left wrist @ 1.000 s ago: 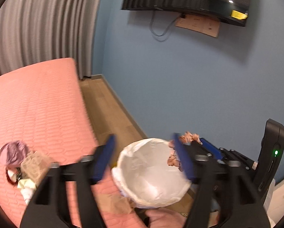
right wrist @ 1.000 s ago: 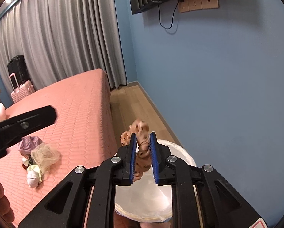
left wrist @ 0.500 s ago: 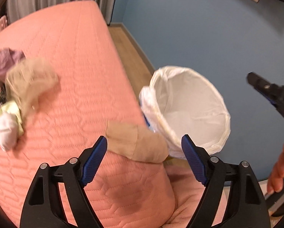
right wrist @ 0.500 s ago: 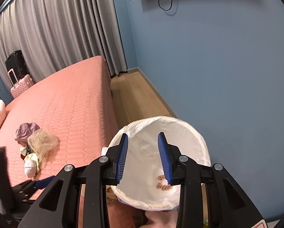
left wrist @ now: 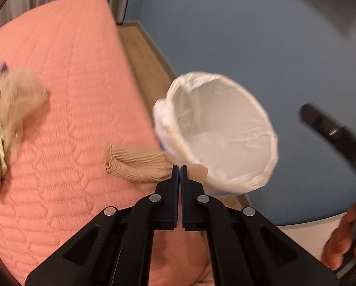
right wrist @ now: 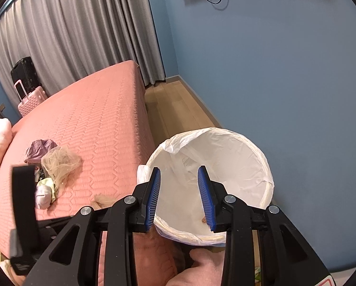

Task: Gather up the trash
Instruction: 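Carry both items to the bin and open both tools to drop them, then move both tools back to the pile and grasp the white sock with the left tool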

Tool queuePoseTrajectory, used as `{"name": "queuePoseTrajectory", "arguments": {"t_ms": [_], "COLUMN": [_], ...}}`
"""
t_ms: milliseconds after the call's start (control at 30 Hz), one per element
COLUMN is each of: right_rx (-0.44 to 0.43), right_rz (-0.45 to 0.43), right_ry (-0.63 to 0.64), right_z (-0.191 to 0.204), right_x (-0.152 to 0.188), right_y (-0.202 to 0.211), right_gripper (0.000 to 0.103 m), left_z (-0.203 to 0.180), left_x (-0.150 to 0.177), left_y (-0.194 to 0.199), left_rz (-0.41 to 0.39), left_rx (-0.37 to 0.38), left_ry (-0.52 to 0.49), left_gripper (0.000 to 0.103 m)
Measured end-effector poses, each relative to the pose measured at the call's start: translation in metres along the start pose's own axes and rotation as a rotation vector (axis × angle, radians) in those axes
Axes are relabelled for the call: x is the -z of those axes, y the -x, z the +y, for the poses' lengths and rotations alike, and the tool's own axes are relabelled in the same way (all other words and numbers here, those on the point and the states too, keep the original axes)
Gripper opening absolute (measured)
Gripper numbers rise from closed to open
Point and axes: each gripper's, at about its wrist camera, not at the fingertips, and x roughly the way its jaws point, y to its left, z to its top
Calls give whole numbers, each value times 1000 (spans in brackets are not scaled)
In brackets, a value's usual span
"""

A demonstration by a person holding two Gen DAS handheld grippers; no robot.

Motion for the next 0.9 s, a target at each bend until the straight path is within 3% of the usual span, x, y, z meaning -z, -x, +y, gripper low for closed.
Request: {"name": "queuePoseTrajectory", "arguments": {"t_ms": [167, 400, 467, 500, 533, 600, 900], "right_rx": [11, 28, 29, 32, 34, 30, -19], "right_rz": [-18, -29, -34, -39, -43, -45, -35], "right_ry": [-13, -31, -39, -41, -40, -36, 16], "right_z": [-7, -16, -18, -18, -18, -17, 15], "right_x": [-6, -12, -14, -15, -15, -16, -16], "right_y": [7, 12, 14, 15, 17, 18, 21], "right_gripper": [32, 33, 36, 38, 40, 41, 46], "left_z": [-29, -57, -61, -63, -61, -57, -19], "left_x": [-30, -70, -76, -78, -78, -77, -66], "left_y": [28, 33, 32, 33, 35, 44, 68], "left_rz": [-90, -150, -156, -155, -161, -196, -231], "left_rx": [46, 73, 59, 52, 43, 22, -38], "left_ry": [-72, -90, -103, -102, -93, -68, 13], "left_gripper": [1, 2, 8, 22, 42, 59, 60]}}
